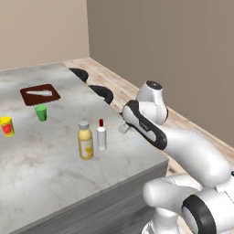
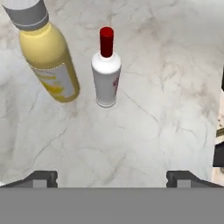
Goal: Place the drinks on the dining counter in a tight cluster.
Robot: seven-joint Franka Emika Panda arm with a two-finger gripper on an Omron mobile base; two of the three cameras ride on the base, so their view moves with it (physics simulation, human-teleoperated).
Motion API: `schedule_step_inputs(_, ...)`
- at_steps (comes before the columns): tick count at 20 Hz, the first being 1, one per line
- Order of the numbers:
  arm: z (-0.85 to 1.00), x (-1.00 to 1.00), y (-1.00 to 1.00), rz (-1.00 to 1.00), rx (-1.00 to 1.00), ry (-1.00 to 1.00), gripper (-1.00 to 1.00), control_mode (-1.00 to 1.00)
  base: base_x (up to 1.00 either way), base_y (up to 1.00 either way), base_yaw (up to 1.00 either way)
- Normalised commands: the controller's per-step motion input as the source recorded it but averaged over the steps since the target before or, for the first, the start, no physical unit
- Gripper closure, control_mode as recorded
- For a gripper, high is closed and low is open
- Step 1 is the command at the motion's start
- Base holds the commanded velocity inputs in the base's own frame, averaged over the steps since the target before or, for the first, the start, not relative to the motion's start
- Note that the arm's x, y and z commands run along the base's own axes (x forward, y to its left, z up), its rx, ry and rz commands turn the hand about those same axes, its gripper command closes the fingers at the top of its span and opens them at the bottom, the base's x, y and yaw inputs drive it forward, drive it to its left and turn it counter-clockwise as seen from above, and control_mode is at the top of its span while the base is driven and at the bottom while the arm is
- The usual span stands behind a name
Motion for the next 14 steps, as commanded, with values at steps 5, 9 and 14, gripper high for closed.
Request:
schedule_step_inputs(5,0.70,-0.99,-0.10,-0.32,0.00,-0.02,-1.00,-1.00,0.00,0.00,0.00)
schedule_step_inputs(9,0.74,-1.00,0.00,-0.01,0.01,-0.19,-1.00,-1.00,0.00,0.00,0.00)
schedule_step_inputs(14,0.45,-1.00,0.00,0.00,0.08,-0.23,-1.00,-1.00,0.00,0.00,0.00)
